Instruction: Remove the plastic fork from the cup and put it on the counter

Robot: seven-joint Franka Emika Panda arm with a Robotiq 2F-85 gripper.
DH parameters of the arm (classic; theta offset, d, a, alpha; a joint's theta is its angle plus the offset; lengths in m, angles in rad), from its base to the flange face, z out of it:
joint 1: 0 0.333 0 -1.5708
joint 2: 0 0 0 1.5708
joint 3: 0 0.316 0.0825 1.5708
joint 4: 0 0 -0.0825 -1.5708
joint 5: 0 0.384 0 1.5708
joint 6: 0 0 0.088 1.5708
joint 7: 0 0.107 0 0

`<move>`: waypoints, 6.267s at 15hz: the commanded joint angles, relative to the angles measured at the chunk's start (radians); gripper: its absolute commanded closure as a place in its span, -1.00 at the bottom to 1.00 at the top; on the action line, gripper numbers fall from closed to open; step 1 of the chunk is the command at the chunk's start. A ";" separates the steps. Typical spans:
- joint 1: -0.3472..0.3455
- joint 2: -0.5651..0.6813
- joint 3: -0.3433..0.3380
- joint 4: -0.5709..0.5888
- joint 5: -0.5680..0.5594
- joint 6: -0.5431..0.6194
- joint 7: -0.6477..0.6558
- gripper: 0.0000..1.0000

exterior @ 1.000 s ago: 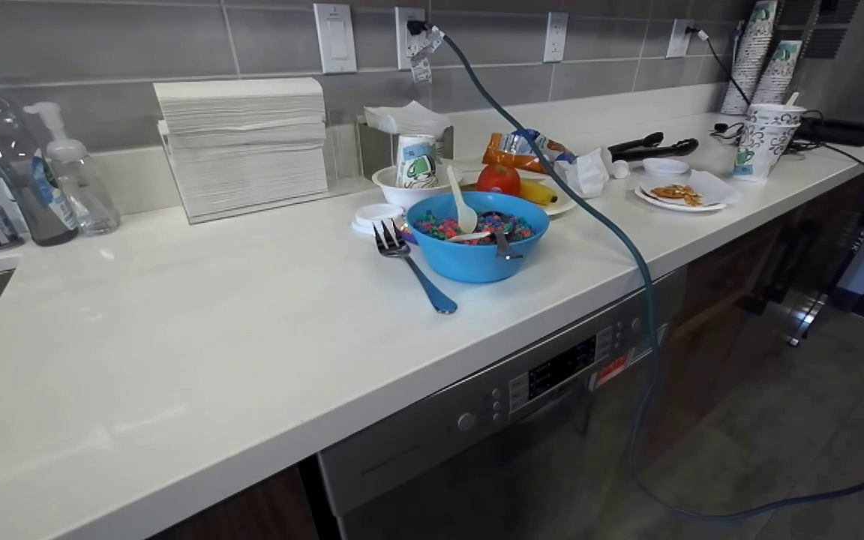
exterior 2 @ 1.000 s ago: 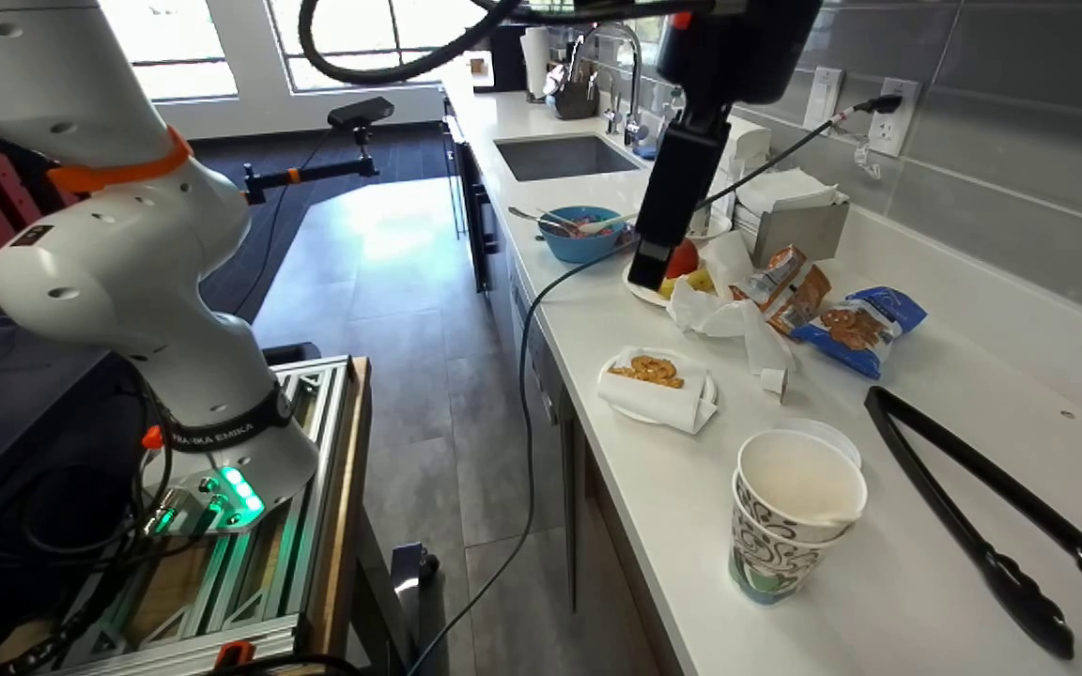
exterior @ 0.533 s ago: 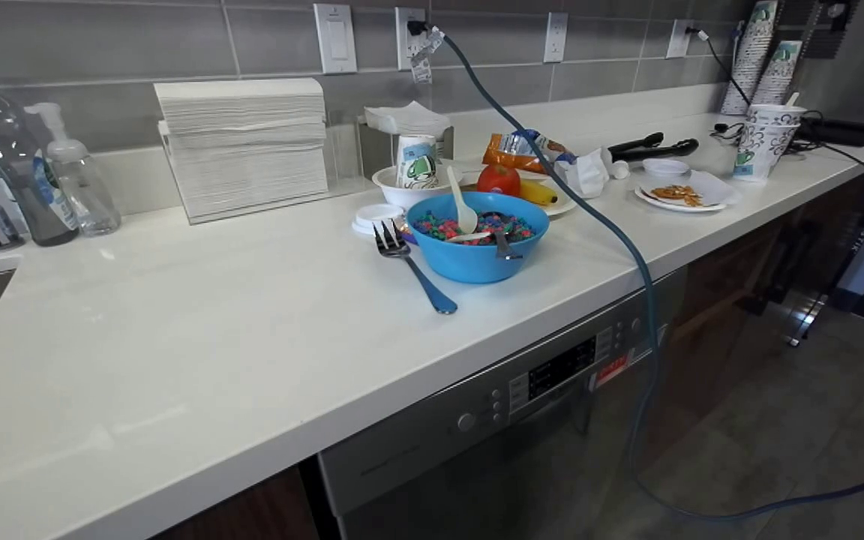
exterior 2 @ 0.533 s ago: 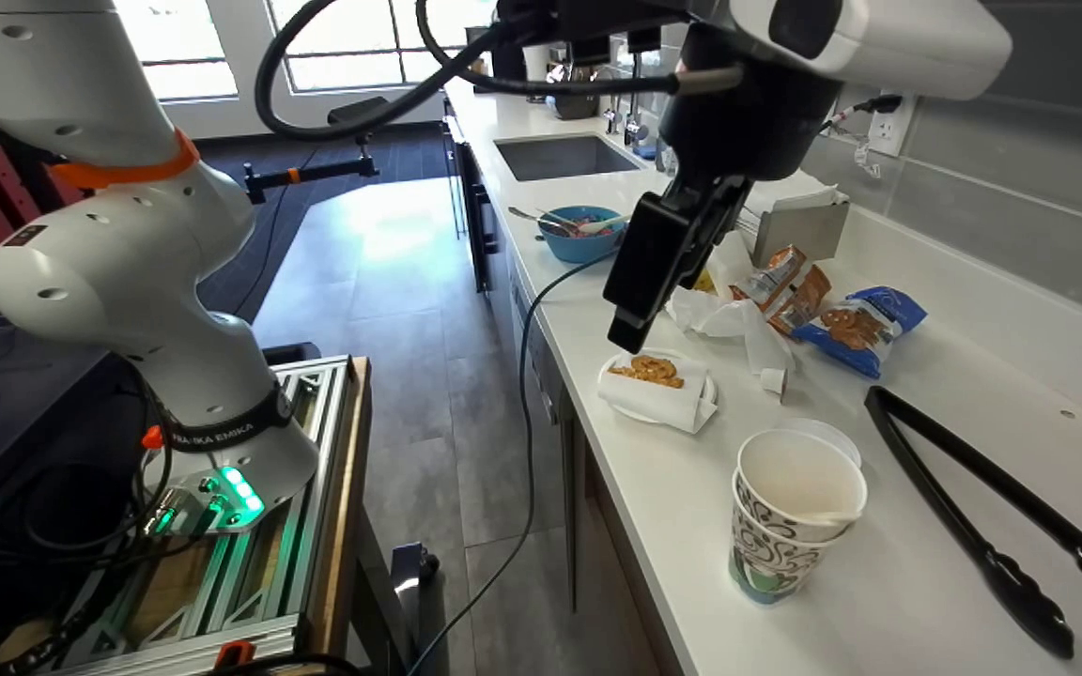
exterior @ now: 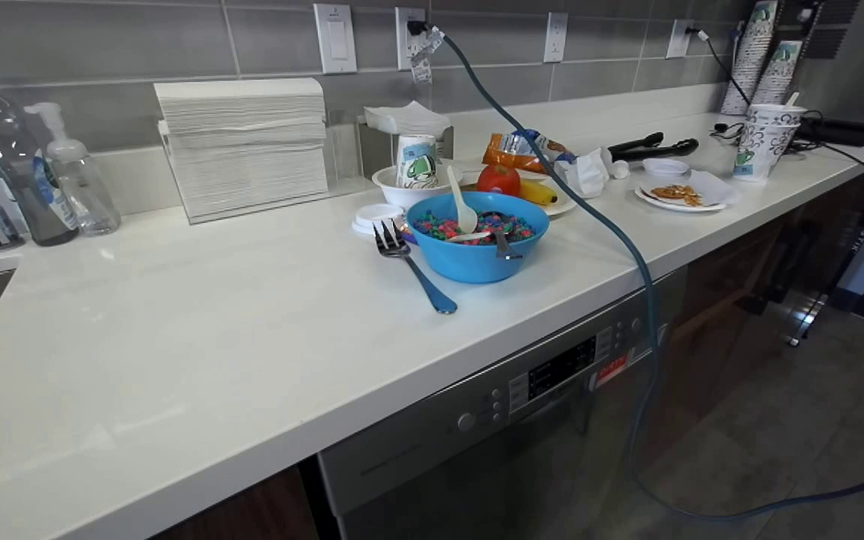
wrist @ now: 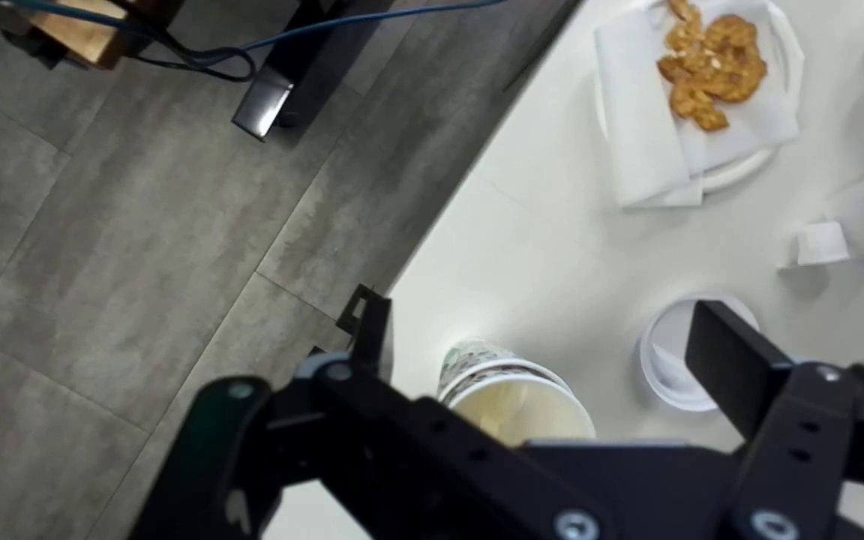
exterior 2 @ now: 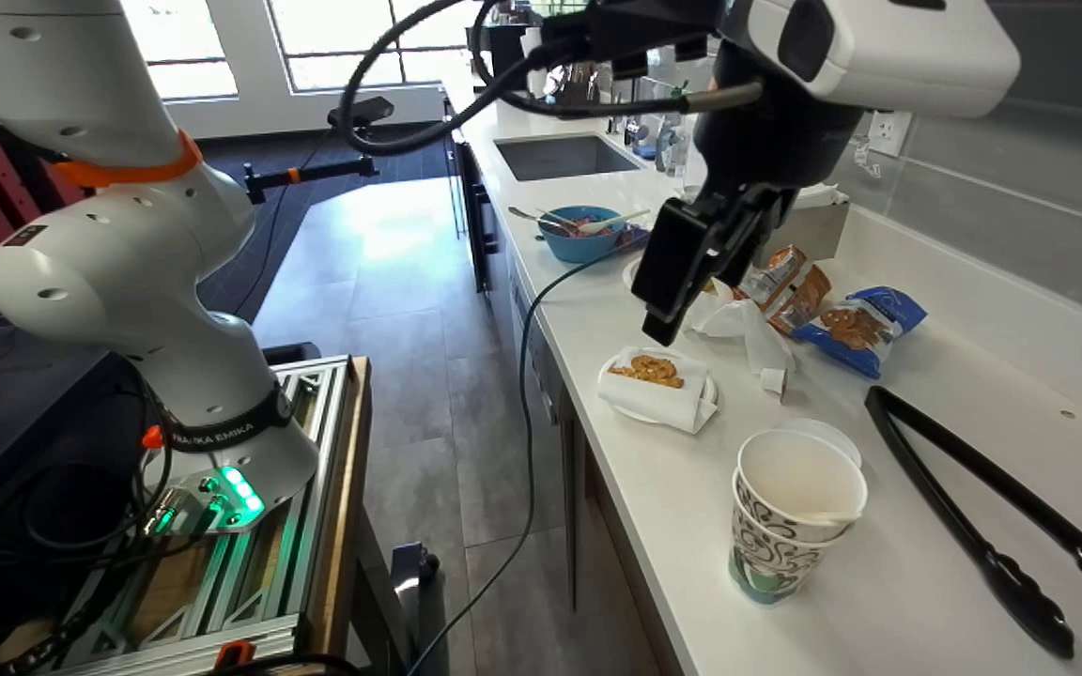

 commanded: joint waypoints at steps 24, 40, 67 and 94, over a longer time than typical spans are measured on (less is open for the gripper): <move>-0.023 0.292 -0.050 0.186 -0.042 0.313 0.368 -0.83; -0.022 0.341 -0.062 0.213 -0.106 0.243 0.442 -0.17; -0.012 0.266 -0.043 0.178 -0.095 0.221 0.438 0.94; -0.083 0.164 -0.041 0.275 0.138 0.007 0.434 0.94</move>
